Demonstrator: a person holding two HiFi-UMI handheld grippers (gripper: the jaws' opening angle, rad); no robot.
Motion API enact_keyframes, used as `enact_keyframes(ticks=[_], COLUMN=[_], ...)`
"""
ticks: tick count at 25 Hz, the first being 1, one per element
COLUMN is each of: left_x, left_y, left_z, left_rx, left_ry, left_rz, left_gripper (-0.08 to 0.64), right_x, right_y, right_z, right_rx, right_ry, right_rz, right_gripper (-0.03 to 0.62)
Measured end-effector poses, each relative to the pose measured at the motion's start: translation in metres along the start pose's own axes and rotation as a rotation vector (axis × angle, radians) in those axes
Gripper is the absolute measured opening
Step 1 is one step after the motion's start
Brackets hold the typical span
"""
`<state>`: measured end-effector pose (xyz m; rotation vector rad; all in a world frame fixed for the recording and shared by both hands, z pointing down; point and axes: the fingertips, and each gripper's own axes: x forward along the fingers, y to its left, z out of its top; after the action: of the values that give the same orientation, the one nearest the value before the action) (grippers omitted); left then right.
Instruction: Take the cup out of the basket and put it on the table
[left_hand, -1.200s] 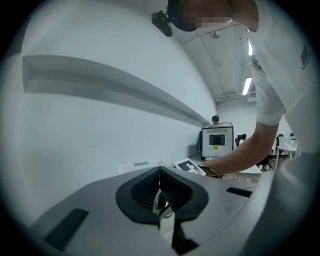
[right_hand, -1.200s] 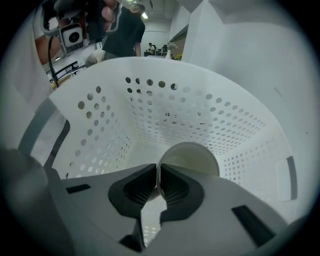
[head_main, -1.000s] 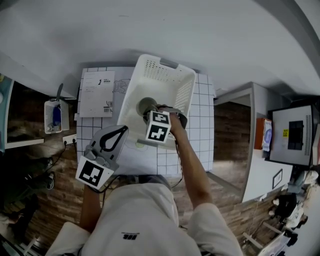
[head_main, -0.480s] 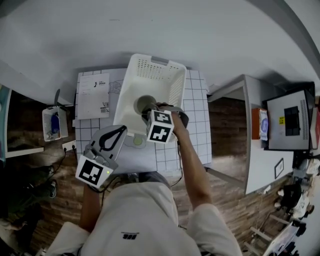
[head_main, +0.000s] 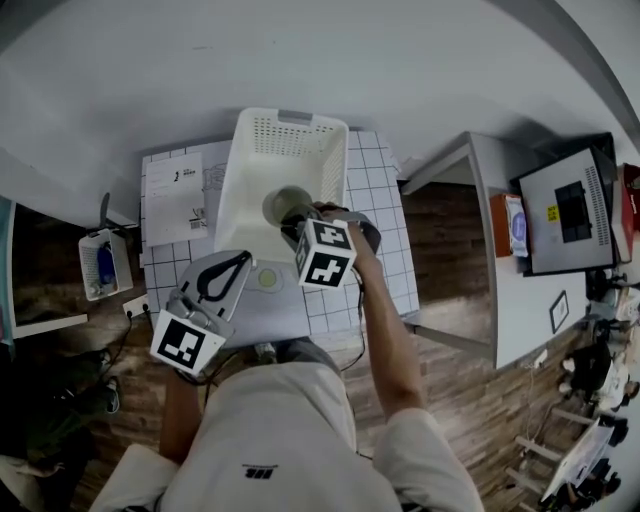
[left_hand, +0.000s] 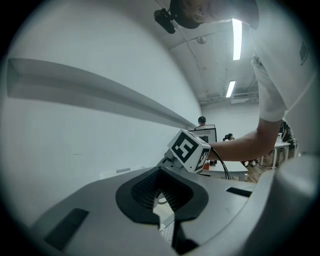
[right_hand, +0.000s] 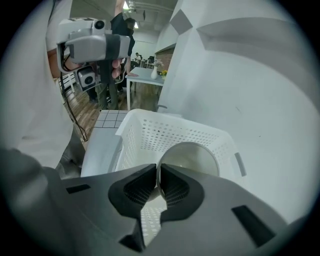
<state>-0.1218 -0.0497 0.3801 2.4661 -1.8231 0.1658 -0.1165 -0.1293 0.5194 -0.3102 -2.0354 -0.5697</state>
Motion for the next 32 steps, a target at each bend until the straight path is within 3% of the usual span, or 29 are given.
enact_keyframes(ticks=[32], left_x=[0.005], left_y=[-0.066], left_z=[0.012], left_rx=[0.067], left_ry=[-0.018], left_rz=[-0.138], left_gripper=[0.009], right_x=[-0.085], right_y=[0.029], right_z=[-0.034], right_rx=[0.092], right_ry=[-0.003], right_rz=[-0.163], right_gripper=[0.035])
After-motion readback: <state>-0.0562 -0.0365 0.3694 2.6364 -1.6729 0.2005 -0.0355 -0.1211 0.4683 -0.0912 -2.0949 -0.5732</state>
